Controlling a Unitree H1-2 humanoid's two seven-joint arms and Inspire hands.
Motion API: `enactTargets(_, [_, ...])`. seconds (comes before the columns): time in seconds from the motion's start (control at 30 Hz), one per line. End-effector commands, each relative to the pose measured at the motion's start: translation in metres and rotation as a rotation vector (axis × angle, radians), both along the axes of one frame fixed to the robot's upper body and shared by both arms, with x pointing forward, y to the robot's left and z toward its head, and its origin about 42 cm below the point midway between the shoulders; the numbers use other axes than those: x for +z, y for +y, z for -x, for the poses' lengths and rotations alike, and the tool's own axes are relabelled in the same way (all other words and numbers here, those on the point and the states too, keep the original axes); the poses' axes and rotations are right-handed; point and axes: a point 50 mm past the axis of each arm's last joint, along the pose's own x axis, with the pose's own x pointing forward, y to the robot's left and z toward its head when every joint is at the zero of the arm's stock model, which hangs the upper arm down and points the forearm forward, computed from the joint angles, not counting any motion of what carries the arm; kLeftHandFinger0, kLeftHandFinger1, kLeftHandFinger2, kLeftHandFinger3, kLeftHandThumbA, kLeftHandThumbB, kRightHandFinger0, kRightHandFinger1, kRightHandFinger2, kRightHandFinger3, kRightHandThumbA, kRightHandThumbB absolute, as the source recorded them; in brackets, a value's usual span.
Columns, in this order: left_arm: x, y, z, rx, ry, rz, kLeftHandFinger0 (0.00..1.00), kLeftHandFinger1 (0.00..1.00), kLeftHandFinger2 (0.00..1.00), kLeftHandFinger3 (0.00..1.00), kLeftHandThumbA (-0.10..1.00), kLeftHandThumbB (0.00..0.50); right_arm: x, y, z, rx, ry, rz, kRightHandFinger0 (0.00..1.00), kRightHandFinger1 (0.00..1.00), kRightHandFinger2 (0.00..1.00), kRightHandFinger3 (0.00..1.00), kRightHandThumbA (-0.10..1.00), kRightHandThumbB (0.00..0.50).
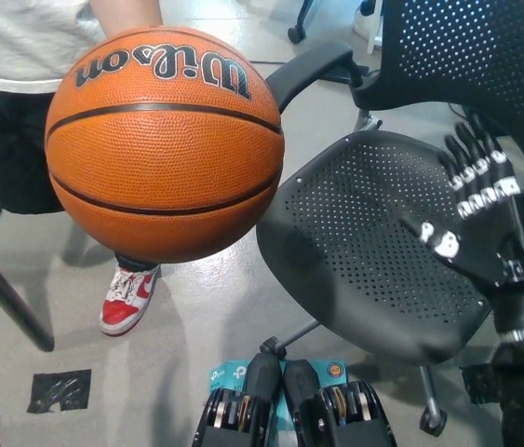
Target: The robot grabs the basketball from a person using both hands and then drops it on the black chair in the front
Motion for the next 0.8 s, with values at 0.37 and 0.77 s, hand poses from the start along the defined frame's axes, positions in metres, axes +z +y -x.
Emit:
enactTargets(0.37, [0.059,-0.009,-0.015,0.004,-0.092,-0.011,1.0,1.0,1.0,1.0,1.0,0.14,0.035,0.047,-0.042,0.173,-0.025,0.004,1.0,1.0,1.0,1.0,1.0,0.411])
enactTargets(0.77, [0.07,-0.036,-0.033,-0.047,-0.106,-0.009,1.0,1.0,1.0,1.0,1.0,0.143,0.053,0.077,-0.058,0.312,-0.014,-0.037,1.0,1.0,1.0,1.0,1.0,0.444])
